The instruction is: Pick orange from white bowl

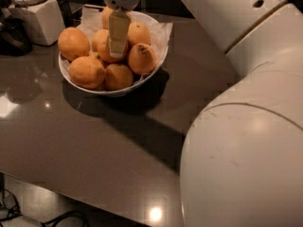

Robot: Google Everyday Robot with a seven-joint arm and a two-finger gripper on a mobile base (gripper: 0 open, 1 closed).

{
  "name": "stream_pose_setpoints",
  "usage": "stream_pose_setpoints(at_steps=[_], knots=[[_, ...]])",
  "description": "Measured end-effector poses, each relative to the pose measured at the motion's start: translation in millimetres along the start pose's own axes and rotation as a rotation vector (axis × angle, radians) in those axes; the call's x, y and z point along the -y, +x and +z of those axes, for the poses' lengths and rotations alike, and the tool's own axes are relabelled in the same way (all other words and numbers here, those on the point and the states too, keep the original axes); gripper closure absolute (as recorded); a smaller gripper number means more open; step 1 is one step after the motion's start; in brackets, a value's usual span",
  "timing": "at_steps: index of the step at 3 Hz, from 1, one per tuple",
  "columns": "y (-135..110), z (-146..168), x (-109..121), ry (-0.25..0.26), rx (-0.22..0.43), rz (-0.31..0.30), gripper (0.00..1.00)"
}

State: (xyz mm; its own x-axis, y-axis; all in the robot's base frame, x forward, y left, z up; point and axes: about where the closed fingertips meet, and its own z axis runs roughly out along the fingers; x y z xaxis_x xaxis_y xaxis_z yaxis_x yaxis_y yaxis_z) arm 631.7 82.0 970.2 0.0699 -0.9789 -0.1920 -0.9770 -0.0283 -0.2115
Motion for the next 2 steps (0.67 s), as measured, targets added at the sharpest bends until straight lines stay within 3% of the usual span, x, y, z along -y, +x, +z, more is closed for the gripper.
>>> stream_pose_setpoints(at_steps=[2], knots=[[1.8,13.8,3.4,-0.03,-0.008,0.001,0.25]])
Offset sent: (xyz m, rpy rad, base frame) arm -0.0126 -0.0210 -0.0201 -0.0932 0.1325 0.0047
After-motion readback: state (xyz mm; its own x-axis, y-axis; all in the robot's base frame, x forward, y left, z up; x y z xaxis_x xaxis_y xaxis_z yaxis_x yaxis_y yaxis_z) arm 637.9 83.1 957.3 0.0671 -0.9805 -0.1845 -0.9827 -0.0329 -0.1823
